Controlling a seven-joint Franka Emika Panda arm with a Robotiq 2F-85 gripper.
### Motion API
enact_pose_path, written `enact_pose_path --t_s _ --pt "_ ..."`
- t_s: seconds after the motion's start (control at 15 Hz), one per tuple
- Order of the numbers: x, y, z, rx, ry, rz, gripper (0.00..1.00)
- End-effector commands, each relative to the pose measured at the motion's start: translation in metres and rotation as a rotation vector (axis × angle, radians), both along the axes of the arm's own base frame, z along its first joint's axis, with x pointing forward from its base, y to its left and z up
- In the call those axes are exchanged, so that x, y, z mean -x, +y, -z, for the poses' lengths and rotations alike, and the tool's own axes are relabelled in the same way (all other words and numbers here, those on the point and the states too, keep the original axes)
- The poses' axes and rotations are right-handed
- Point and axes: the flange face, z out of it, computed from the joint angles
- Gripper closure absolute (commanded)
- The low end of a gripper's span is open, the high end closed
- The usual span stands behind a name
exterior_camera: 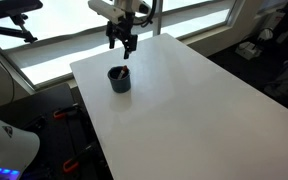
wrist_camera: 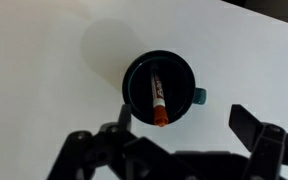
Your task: Remove the marker from the cup
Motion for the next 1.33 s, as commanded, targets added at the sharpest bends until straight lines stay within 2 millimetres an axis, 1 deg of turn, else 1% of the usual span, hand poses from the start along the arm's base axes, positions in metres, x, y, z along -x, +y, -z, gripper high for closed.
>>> enact_pose_path --t_s 0.0,0.27,0.47,0.87,1.27 --pt "-0.008 0.009 0.01 0.015 0.015 0.012 0.0" --pt "-0.015 0.004 0.028 0.031 0.042 0.022 0.0" --pt "-0.018 0.003 0.037 0.046 0.057 0.03 0.0" --pt "-0.023 0.003 0.044 0.061 0.077 0.032 0.0" --pt "-0.021 -0.001 0.053 0.087 0.112 0.031 0.0"
